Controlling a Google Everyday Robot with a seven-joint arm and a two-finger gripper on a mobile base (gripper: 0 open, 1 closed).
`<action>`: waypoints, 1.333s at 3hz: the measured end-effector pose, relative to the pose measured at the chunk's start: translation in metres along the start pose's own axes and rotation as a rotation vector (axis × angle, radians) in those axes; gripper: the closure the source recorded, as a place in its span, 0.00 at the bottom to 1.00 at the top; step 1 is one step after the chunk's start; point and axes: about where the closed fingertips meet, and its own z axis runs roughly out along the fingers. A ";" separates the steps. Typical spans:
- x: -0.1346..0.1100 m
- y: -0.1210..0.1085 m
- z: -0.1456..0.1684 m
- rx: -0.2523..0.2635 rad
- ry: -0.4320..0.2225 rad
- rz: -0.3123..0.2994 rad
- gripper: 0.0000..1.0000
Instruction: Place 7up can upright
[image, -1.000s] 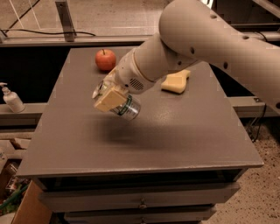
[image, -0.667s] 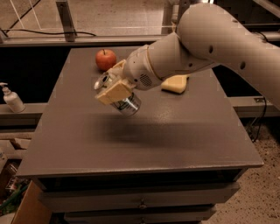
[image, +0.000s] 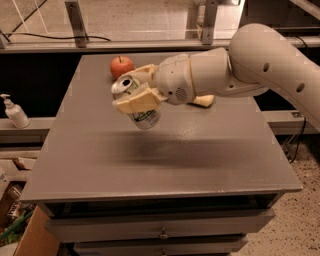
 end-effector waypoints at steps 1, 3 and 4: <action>-0.001 0.006 -0.001 -0.008 -0.100 -0.006 1.00; 0.020 0.018 -0.002 -0.003 -0.184 0.035 1.00; 0.030 0.023 0.000 -0.001 -0.204 0.039 1.00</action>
Offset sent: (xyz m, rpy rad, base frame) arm -0.0162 -0.0126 -0.0214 0.2195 0.0201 0.0186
